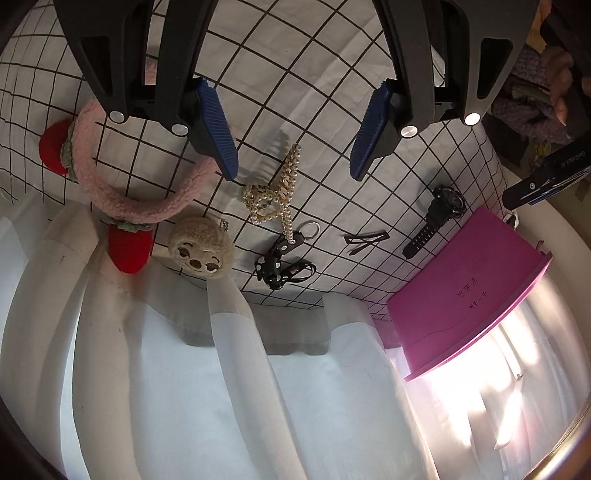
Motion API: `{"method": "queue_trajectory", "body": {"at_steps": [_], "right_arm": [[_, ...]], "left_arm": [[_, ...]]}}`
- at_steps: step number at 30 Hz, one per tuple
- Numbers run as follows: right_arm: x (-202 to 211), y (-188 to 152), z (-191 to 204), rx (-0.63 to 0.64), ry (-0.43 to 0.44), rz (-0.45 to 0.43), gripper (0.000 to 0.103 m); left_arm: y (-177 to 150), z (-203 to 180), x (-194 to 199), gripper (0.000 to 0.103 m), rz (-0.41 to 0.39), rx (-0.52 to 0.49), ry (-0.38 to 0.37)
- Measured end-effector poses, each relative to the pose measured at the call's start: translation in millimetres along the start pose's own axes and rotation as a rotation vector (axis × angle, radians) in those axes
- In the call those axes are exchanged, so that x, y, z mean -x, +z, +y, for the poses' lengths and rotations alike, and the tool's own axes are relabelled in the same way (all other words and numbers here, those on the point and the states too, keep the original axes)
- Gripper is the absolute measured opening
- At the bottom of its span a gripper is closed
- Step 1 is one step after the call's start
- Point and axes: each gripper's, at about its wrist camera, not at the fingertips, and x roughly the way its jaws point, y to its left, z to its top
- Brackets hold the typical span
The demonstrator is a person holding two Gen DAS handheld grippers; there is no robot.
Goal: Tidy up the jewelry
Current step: 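Withdraw both tools from the tub back toward the black watch, then grasp the black watch with the left tool while the right tool grasps the pearl hair claw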
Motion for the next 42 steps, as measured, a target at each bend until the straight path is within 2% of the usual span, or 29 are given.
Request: {"method": "queue_trajectory", "body": {"at_steps": [4, 12, 22, 32, 42], "right_arm": [[-16.8, 0.5, -3.8, -0.007, 0.038, 0.022, 0.06], [-52.0, 7.1, 2.1, -0.034, 0.03, 0.035, 0.06], [-84.3, -0.5, 4.0, -0.072, -0.048, 0.068, 0.06], [-103.2, -0.6, 9.6, -0.054, -0.113, 0.073, 0.061], [-118.7, 5.4, 14.2, -0.017, -0.184, 0.058, 0.061]], "left_arm": [[-5.8, -0.3, -12.0, 0.086, 0.033, 0.033, 0.037], [-4.7, 5.9, -47.0, 0.087, 0.021, 0.034, 0.057], [-6.6, 4.6, -89.6, 0.087, 0.008, 0.0, 0.027], [4.7, 3.2, -115.4, 0.087, -0.037, -0.053, 0.036], [11.0, 2.0, -131.1, 0.087, -0.034, -0.075, 0.035]]}}
